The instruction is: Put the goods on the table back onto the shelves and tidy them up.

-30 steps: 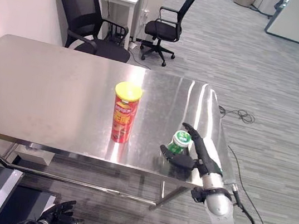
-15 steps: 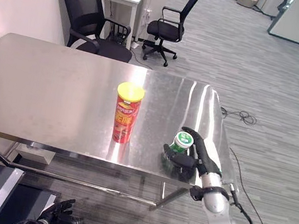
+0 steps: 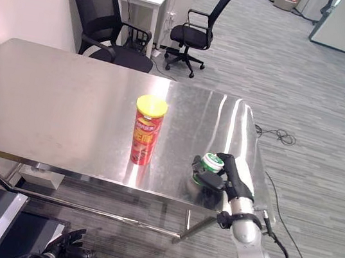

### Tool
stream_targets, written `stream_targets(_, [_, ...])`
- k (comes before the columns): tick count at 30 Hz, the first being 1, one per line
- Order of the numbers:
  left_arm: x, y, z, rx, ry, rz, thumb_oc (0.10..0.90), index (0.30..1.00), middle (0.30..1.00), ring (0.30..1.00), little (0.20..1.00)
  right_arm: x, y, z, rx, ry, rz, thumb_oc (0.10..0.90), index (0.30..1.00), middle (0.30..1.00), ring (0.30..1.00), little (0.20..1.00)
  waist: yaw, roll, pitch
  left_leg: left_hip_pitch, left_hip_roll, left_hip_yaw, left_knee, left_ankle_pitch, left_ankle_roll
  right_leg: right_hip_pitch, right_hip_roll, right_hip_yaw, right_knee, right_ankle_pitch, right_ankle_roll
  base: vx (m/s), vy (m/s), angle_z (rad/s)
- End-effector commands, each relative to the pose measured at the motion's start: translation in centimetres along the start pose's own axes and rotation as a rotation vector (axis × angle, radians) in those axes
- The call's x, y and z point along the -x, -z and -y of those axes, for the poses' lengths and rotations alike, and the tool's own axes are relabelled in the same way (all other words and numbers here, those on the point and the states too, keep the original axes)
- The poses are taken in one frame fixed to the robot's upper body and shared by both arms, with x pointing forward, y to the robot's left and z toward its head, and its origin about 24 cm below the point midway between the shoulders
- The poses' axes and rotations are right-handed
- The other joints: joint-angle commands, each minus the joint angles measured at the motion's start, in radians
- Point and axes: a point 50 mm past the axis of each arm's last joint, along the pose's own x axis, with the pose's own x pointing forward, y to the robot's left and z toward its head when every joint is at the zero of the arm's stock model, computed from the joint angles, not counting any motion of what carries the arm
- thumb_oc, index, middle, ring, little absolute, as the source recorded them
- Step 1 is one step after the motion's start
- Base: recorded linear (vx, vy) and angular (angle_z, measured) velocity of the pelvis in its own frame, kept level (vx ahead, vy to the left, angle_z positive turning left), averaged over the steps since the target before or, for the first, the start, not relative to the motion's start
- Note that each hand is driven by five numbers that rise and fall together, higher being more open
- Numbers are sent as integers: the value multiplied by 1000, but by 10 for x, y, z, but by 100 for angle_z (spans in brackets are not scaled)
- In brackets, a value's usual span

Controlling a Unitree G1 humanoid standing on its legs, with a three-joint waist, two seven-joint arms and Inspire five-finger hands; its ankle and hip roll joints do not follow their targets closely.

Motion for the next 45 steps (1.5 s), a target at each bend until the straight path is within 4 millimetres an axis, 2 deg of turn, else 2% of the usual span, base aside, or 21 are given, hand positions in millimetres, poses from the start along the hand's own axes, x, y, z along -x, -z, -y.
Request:
stream_targets(1, [-1, 2, 11, -61, 38, 8, 800, 900, 900, 900, 900, -18, -35, 37, 30, 179, 187, 400, 300, 300, 300, 300, 46, 17, -25, 35, 75, -2, 4, -70, -31, 4, -47, 18, 30, 10, 26, 0, 0, 0])
stream_targets(6, [-1, 2, 9, -57, 30, 11, 800, 900, 900, 900, 900, -13, -46, 45, 44, 212, 248, 400, 300, 300, 300, 300, 40, 18, -25, 37, 75, -1, 4, -71, -31, 4, -48, 20, 31, 11, 27, -6, -3, 0])
stream_targets(9, [-2, -4, 3, -81, 11, 27, 800, 900, 900, 900, 900, 0, -90, 70, 14, 297, 469, 400, 300, 300, 300, 300, 25, 28, -7, 29, 73, -4, 4, -67, -21, -51, -65, 37, 144, -5, 32, -77, -14, 0])
stream_targets(12, [-3, -8, 0, -102, 3, 37, 800, 900, 900, 900, 900, 6, -101, 77, -32, 310, 528, 400, 300, 300, 300, 300, 13, 36, 10, 18, 78, -17, 4, -52, -15, -94, -73, 61, 239, -20, 36, -88, -48, 2])
stream_targets(13, [-4, -15, -3, -113, -2, 59, 800, 900, 900, 900, 900, 13, -103, 83, -96, 322, 552, 400, 300, 300, 300, 300, -13, 38, 30, 1, 82, -49, 4, -36, -14, -141, -56, 170, 328, -20, 51, -118, -111, 33])
stream_targets(15, [-4, -19, -5, -102, -11, 72, 800, 900, 900, 900, 900, 20, -102, 85, -163, 318, 560, 400, 300, 300, 300, 300, -41, 36, 28, -26, 90, -79, 4, -17, -16, -157, 18, 351, 326, -83, 42, -111, -147, 60])
stream_targets(16, [-4, -19, -5, -103, -11, 73, 800, 900, 900, 900, 900, 21, -102, 86, -163, 318, 559, 400, 300, 300, 300, 300, -37, 37, 25, -31, 93, -77, 4, -13, -17, -163, 21, 354, 323, -77, 40, -98, -187, 65])
stream_targets(17, [-5, -22, -7, -81, -16, 82, 800, 900, 900, 900, 900, 30, -97, 88, -214, 314, 554, 400, 300, 300, 300, 300, -53, 34, 22, -48, 105, -102, 4, 9, -21, -145, 71, 460, 290, -133, 11, -88, -225, 77])
stream_targets(19, [-4, -19, -8, -72, -23, 68, 800, 900, 900, 900, 900, 34, -93, 87, -253, 307, 541, 400, 300, 300, 300, 300, -52, 33, 17, -51, 114, -113, 4, 15, -29, -131, 87, 459, 272, -144, -6, -77, -262, 80])
stream_targets(22, [-2, -10, -8, -44, -23, 35, 800, 900, 900, 900, 900, 49, -82, 75, -428, 218, 503, 400, 300, 300, 300, 300, -48, 30, 9, -95, 174, -144, 4, 85, -75, -72, 136, 400, 184, -171, -35, -135, -359, 34])
stream_targets(26, [-1, -4, -4, -2, -15, 18, 800, 900, 900, 900, 900, 62, -75, 67, -429, 169, 441, 400, 300, 300, 300, 300, -60, 36, 16, -138, 221, -177, 11, 127, -108, -26, 186, 386, 119, -172, -66, -139, -264, 45])
stream_targets(28, [-2, -5, 0, -10, -23, 20, 800, 900, 900, 900, 900, 72, -72, 72, -363, 231, 409, 400, 300, 300, 300, 300, -83, 43, 53, -222, 252, -113, 37, 201, -115, -11, 211, 362, 84, -160, -91, -311, -213, 43])
stream_targets(29, [-2, -7, 0, -11, -25, 30, 800, 900, 900, 900, 900, 72, -73, 71, -360, 240, 405, 400, 300, 300, 300, 300, -94, 44, 58, -238, 260, -49, 49, 203, -100, -21, 212, 349, 80, -153, -96, -196, -86, 67])
stream_targets(30, [-2, -7, 0, -11, -26, 30, 800, 900, 900, 900, 900, 72, -73, 71, -360, 240, 405, 400, 300, 300, 300, 300, -92, 43, 55, -240, 260, -45, 51, 202, -99, -24, 211, 352, 80, -152, -95, -239, -79, 67])
stream_targets(31, [-1, -6, -2, 2, -38, 39, 800, 900, 900, 900, 900, 73, -75, 70, -357, 251, 407, 400, 300, 300, 300, 300, -98, 39, 62, -250, 258, 47, 103, 179, -80, -39, 205, 336, 73, -135, -100, -237, -74, 38])
stream_targets(32, [0, -4, -5, 19, -51, 37, 800, 900, 900, 900, 900, 73, -77, 72, -352, 260, 413, 400, 300, 300, 300, 300, -99, 36, 67, -248, 247, 66, 140, 152, -77, -41, 198, 331, 69, -127, -103, -313, -89, 23])
stream_targets(36, [1, 4, -6, 59, -69, -1, 800, 900, 900, 900, 900, 72, -80, 74, -347, 283, 428, 400, 300, 300, 300, 300, -123, 17, 62, -207, 221, 114, 283, 27, -58, -66, 164, 289, 51, -89, -109, -184, -24, 10])
stream_targets(38, [1, 6, -5, 36, -59, -14, 800, 900, 900, 900, 900, 75, -82, 78, -346, 291, 442, 400, 300, 300, 300, 300, -134, 14, 58, -182, 223, 131, 314, 0, -55, -72, 157, 274, 47, -79, -108, -158, 20, 41])
stream_targets(41, [0, 7, 6, -93, 12, -33, 800, 900, 900, 900, 900, 73, -80, 85, -341, 314, 438, 400, 300, 300, 300, 300, -186, 28, 38, -42, 238, 167, 360, -81, -69, -91, 134, 226, 36, -54, -90, -125, 145, 63])
stream_targets(42, [-2, 4, 11, -132, 37, -30, 800, 900, 900, 900, 900, 74, -79, 90, -324, 322, 438, 400, 300, 300, 300, 300, -216, 43, 32, 34, 263, 191, 342, -81, -83, -111, 118, 190, 46, -41, -79, -88, 198, 48])
stream_targets(45, [-4, -2, 17, -155, 63, -9, 800, 900, 900, 900, 900, 77, -77, 94, -303, 329, 429, 400, 300, 300, 300, 300, -244, 64, 22, 87, 289, 207, 320, -58, -105, -126, 107, 159, 60, -43, -72, -134, 195, 97])
